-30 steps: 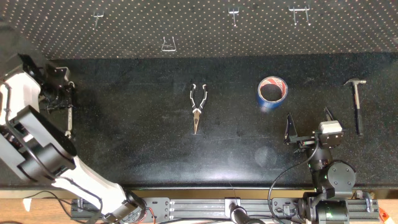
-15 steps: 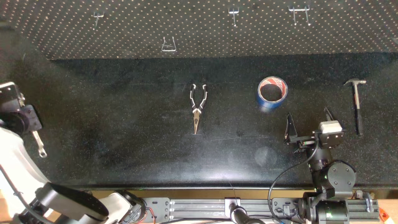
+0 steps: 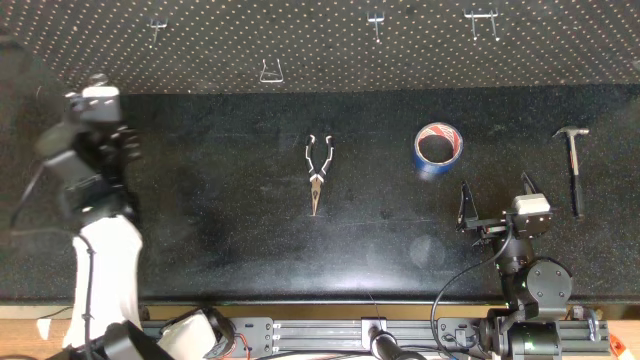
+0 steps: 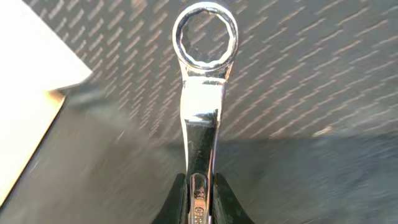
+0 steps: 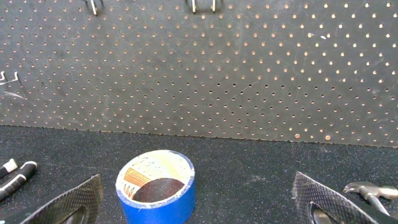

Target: Place Tools Onto Pegboard

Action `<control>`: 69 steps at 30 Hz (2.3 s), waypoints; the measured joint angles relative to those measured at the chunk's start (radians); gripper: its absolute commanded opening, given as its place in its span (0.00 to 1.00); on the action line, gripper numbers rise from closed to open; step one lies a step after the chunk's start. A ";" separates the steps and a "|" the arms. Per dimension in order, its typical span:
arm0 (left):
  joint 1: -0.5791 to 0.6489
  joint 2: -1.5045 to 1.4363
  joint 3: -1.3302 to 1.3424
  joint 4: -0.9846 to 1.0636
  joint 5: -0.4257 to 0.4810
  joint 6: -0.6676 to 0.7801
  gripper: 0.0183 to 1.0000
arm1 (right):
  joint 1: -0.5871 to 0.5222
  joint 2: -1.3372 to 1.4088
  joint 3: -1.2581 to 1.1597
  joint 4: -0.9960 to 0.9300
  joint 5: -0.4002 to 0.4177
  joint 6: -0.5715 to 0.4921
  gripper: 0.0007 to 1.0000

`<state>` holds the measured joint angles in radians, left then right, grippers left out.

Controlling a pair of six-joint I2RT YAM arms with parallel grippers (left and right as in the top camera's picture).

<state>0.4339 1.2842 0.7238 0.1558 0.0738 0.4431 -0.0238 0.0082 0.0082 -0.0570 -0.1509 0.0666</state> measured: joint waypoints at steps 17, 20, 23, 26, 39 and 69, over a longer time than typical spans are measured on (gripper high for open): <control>-0.283 -0.019 -0.004 0.114 -0.134 -0.318 0.01 | 0.000 0.000 0.000 0.000 0.000 0.000 0.99; -0.283 -0.019 -0.004 0.071 -0.139 -0.335 0.01 | 0.000 0.000 0.000 0.000 0.000 0.000 0.99; -0.283 -0.019 -0.005 0.057 -0.144 -0.340 0.01 | 0.000 0.000 0.000 0.000 0.000 0.000 0.99; -0.283 -0.019 -0.005 0.057 -0.145 -0.344 0.01 | 0.000 0.000 0.000 0.000 0.000 0.000 0.99; -0.283 -0.014 -0.005 0.061 -0.144 -0.344 0.01 | 0.000 0.000 0.000 0.000 0.000 0.000 0.99; -0.283 0.060 -0.006 0.138 -0.118 -0.355 0.01 | 0.000 0.000 0.000 0.000 0.000 0.000 0.99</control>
<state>0.1505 1.3441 0.7181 0.2943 -0.0444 0.0883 -0.0238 0.0082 0.0082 -0.0574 -0.1509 0.0669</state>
